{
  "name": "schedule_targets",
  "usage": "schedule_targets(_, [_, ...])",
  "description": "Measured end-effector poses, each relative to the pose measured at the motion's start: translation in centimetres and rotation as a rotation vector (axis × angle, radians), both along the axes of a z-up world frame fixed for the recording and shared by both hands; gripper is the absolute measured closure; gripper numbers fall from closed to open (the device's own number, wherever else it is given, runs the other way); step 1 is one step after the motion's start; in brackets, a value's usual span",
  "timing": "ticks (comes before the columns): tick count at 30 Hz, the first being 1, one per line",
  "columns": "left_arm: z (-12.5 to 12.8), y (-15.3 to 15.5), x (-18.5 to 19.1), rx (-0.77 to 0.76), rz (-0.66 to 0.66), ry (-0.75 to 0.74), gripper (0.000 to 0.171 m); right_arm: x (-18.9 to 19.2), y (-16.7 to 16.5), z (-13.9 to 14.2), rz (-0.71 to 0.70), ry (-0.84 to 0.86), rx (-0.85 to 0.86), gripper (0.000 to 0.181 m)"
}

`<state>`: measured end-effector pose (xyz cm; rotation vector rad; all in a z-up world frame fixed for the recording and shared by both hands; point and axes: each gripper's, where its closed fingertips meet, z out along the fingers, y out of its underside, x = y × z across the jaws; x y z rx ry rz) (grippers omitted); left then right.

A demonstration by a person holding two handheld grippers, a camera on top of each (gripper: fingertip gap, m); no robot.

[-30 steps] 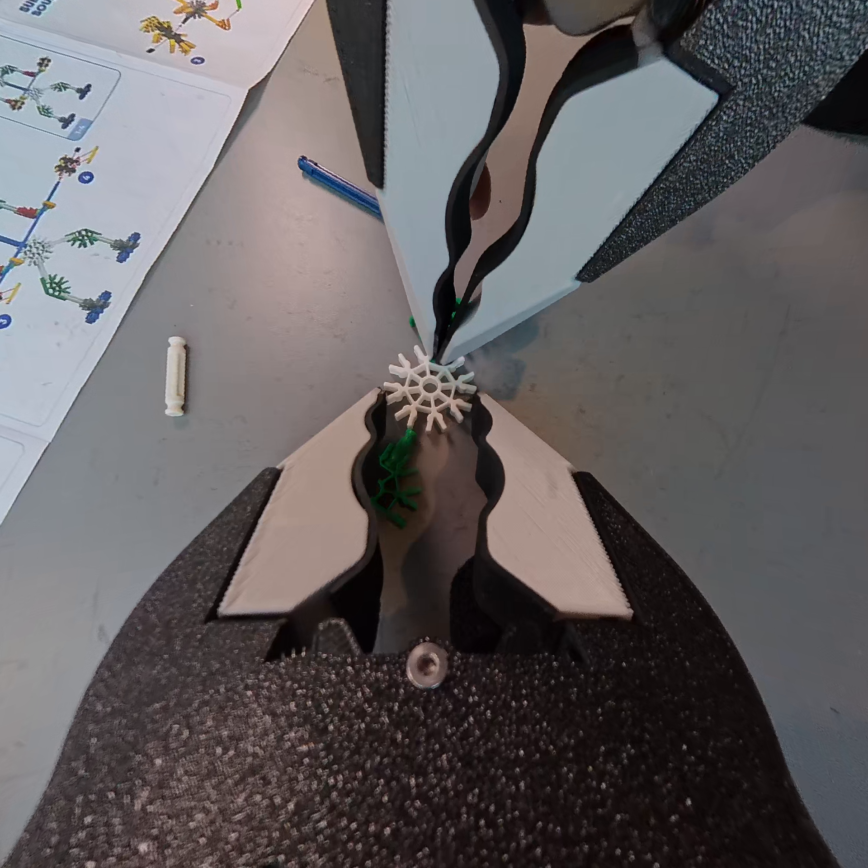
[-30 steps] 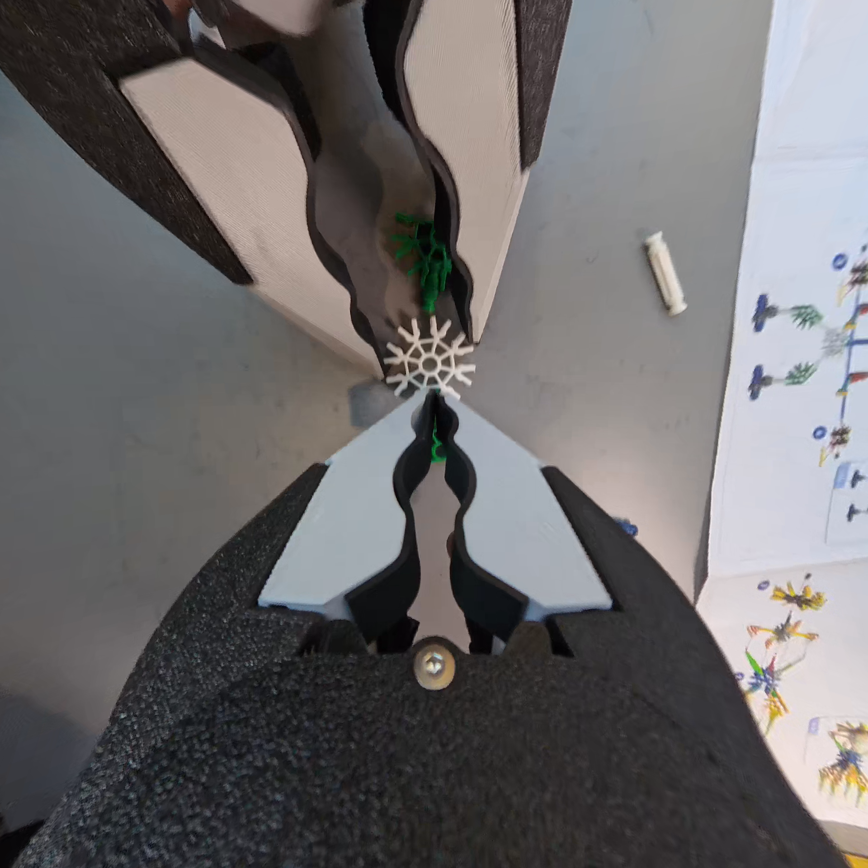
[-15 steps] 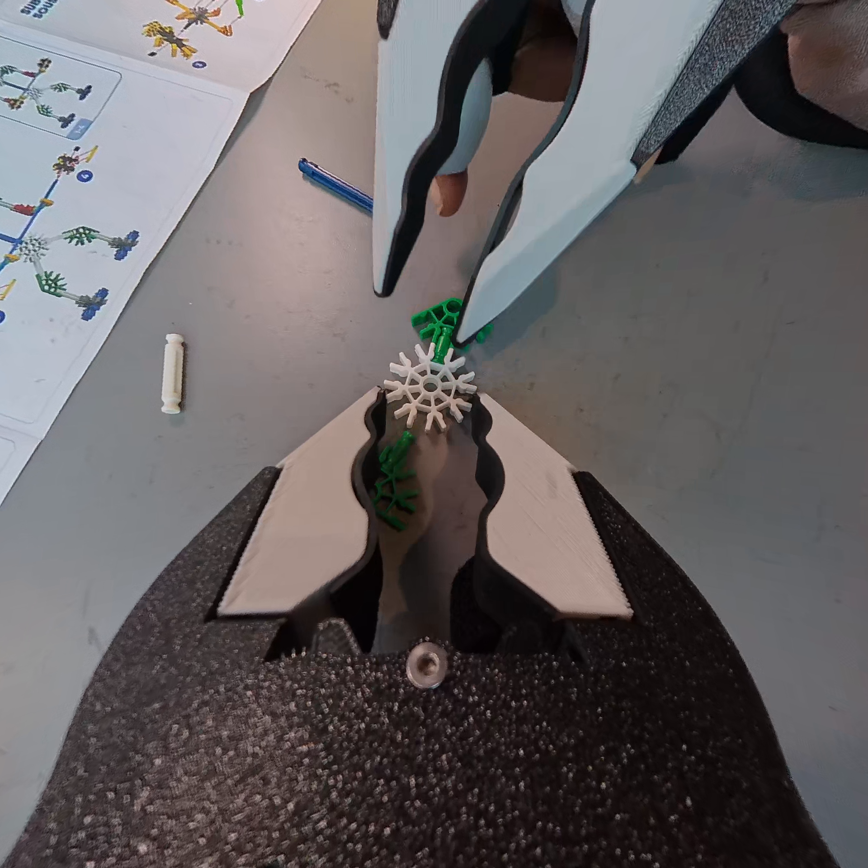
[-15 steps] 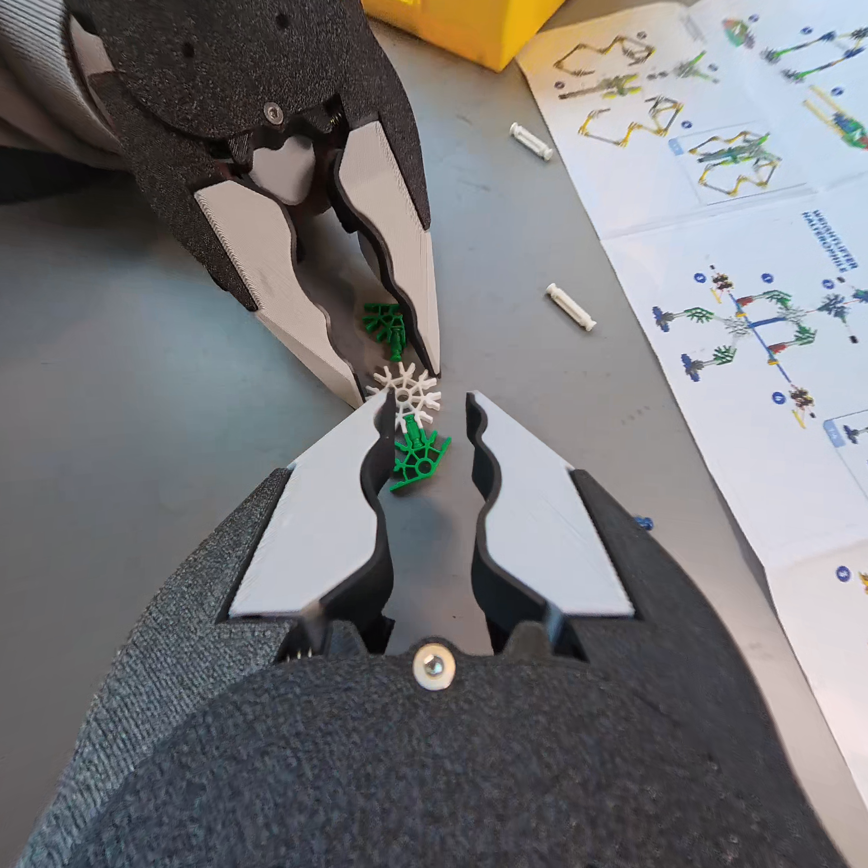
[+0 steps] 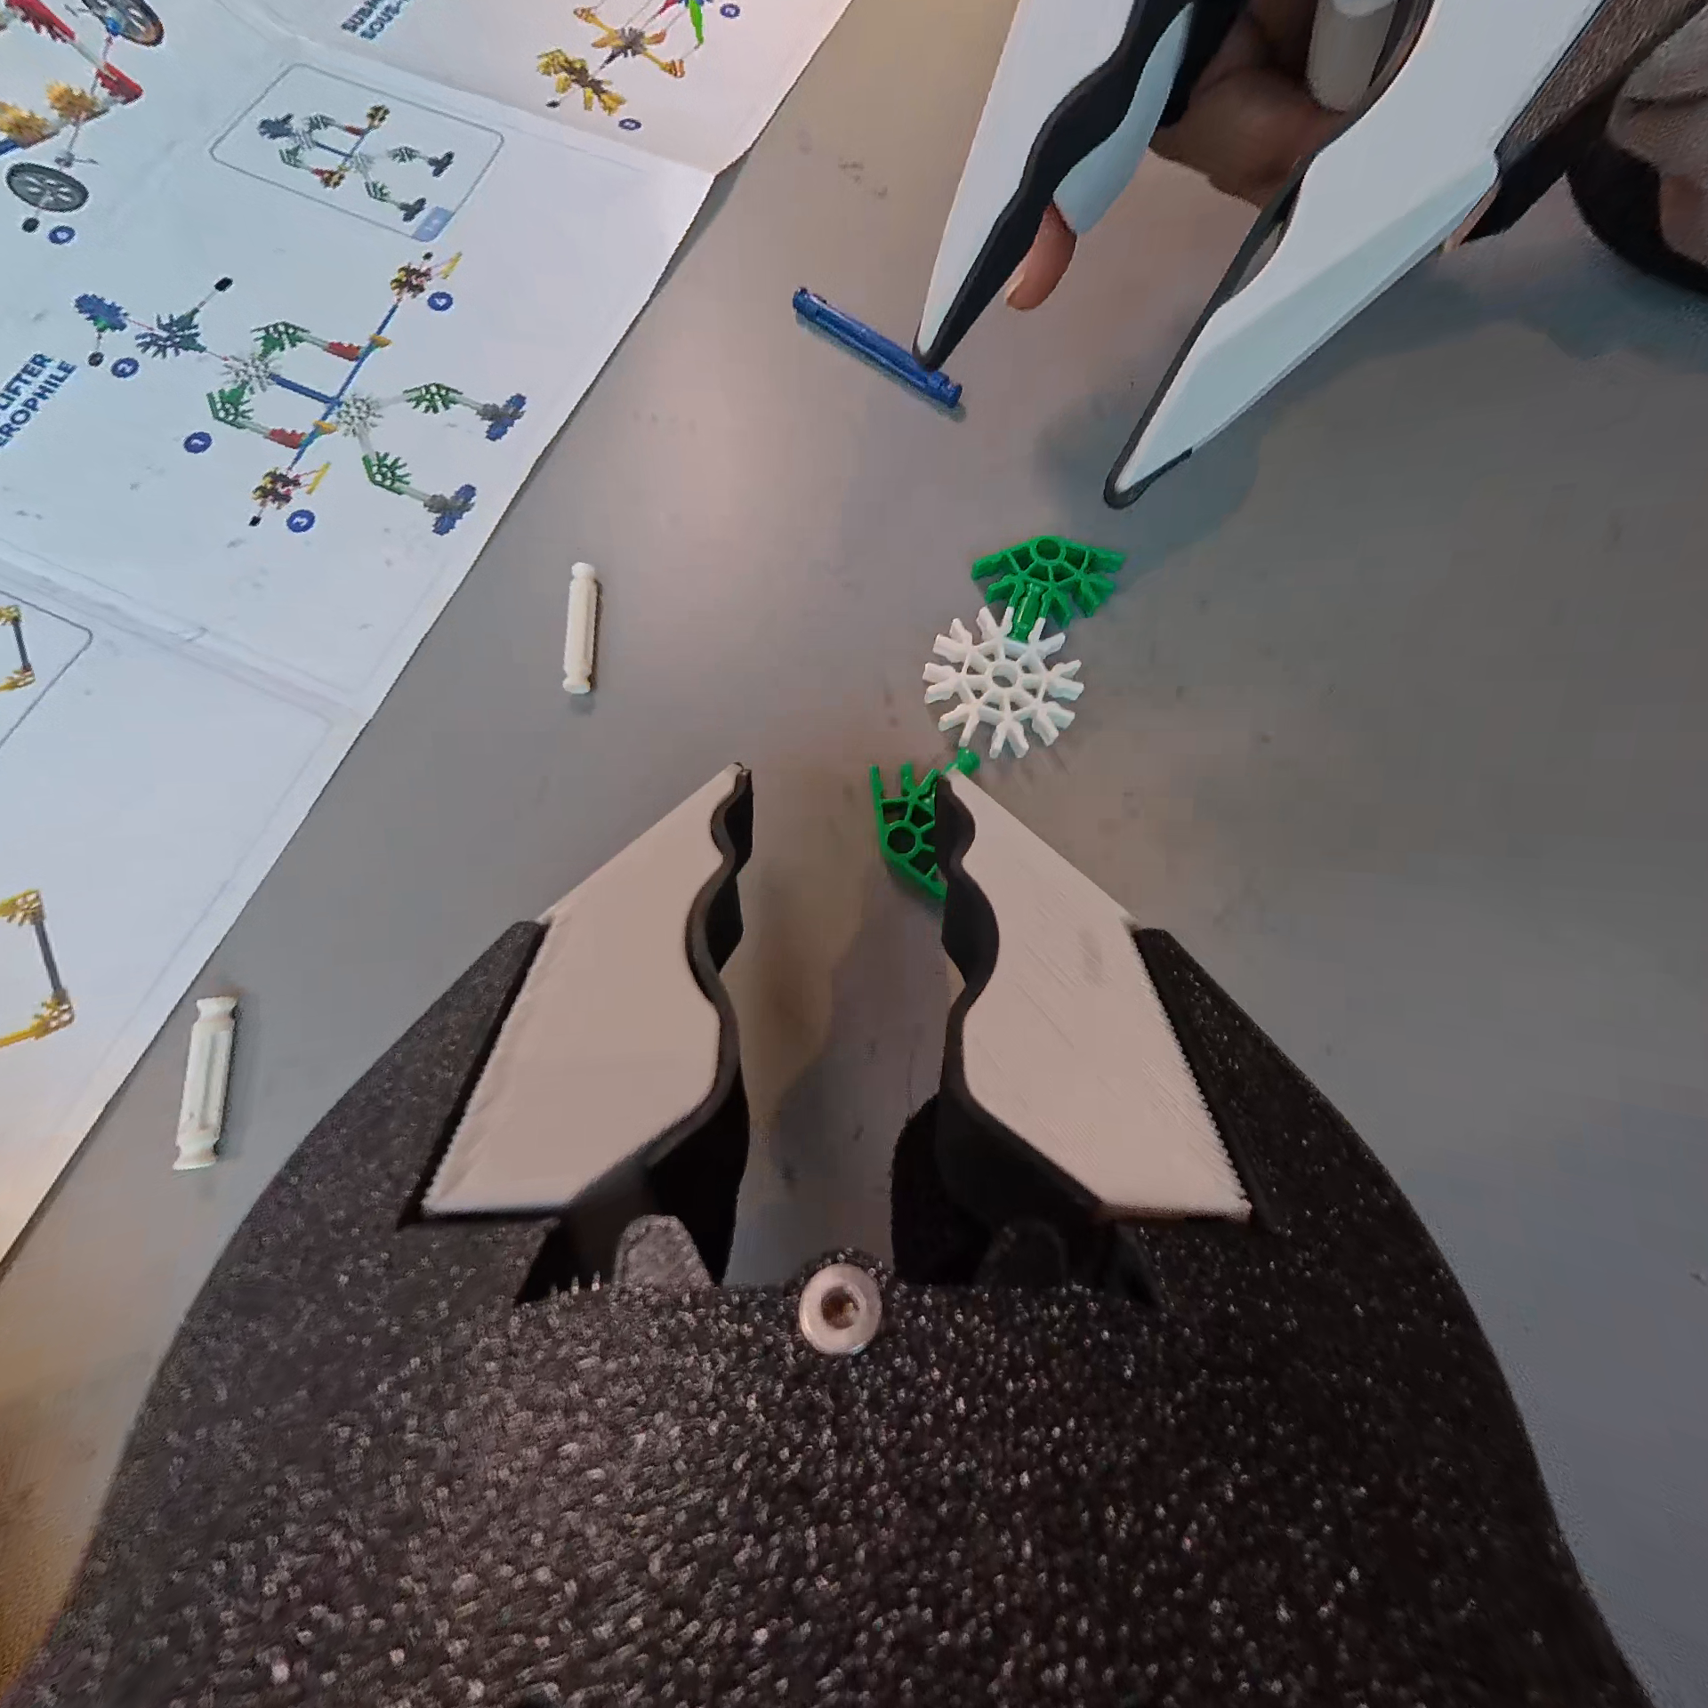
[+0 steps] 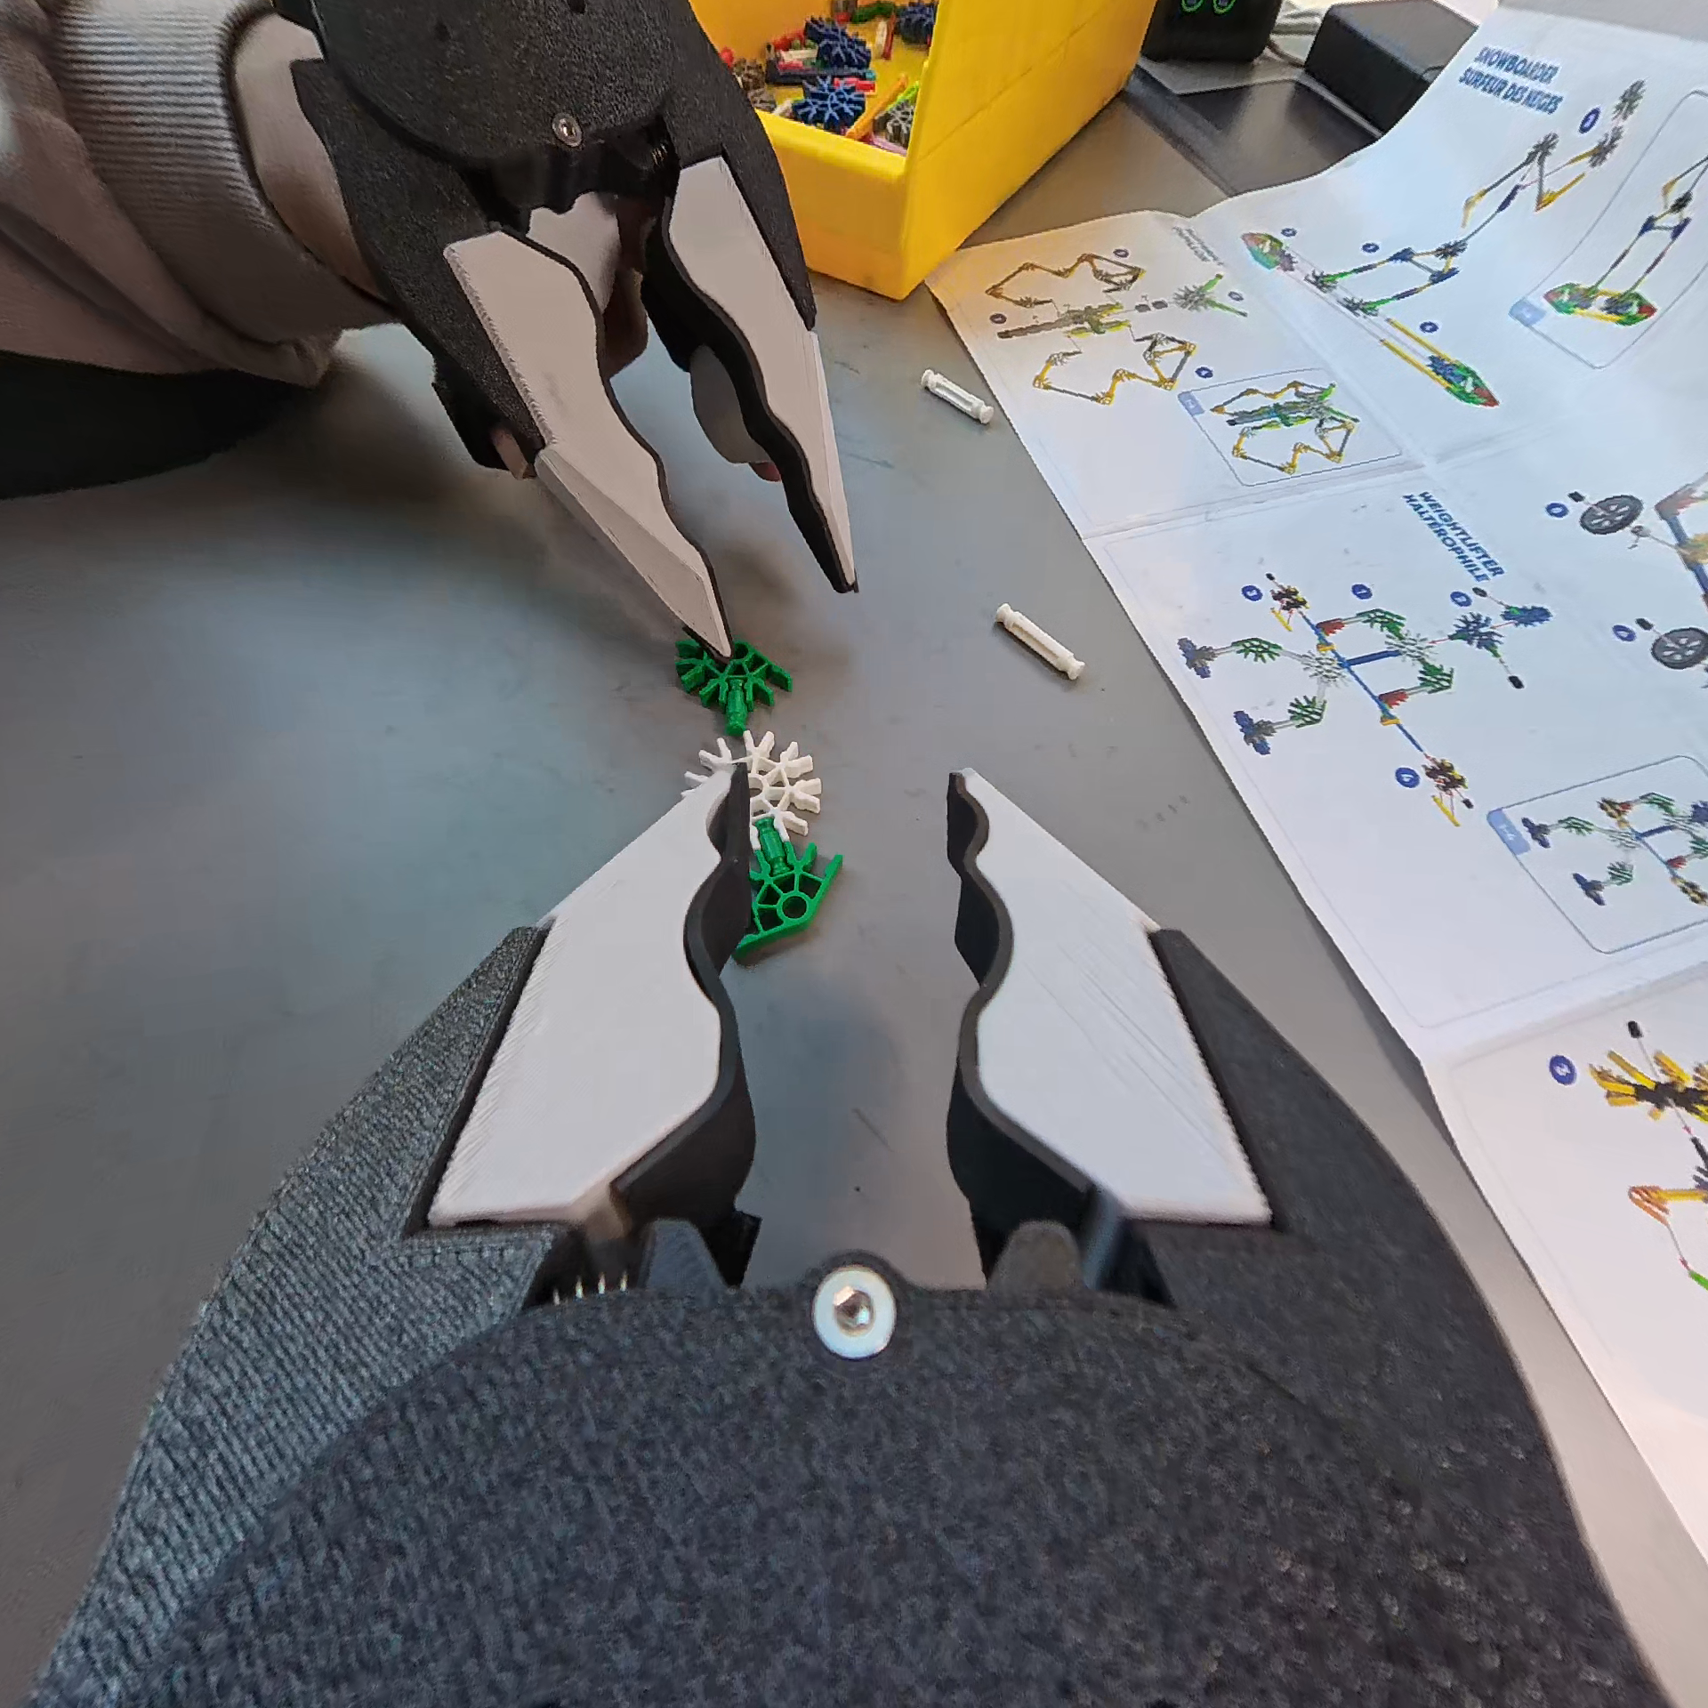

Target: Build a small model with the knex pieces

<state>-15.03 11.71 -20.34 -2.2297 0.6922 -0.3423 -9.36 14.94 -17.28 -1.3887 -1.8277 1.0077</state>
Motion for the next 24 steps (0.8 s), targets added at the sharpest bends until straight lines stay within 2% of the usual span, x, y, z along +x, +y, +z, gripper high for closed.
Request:
schedule_targets(10, [0.0,-2.0,0.6,-0.032,-0.108,-0.035,0.133,0.1,2.4,0.3,-0.094,0.027,0.042,0.143])
schedule_targets(16, [-1.4,-2.2,1.1,-0.035,-0.152,0.018,0.133,0.2,4.4,0.6,-0.188,0.047,0.043,0.145])
schedule_targets(21, [-1.4,-1.9,0.9,-0.029,-0.130,0.025,0.149,0.2,4.3,0.5,-0.185,0.044,0.053,0.146])
schedule_targets(24, [-1.4,-1.7,0.8,-0.022,-0.121,0.037,0.150,0.1,4.0,0.3,-0.176,0.034,0.074,0.147])
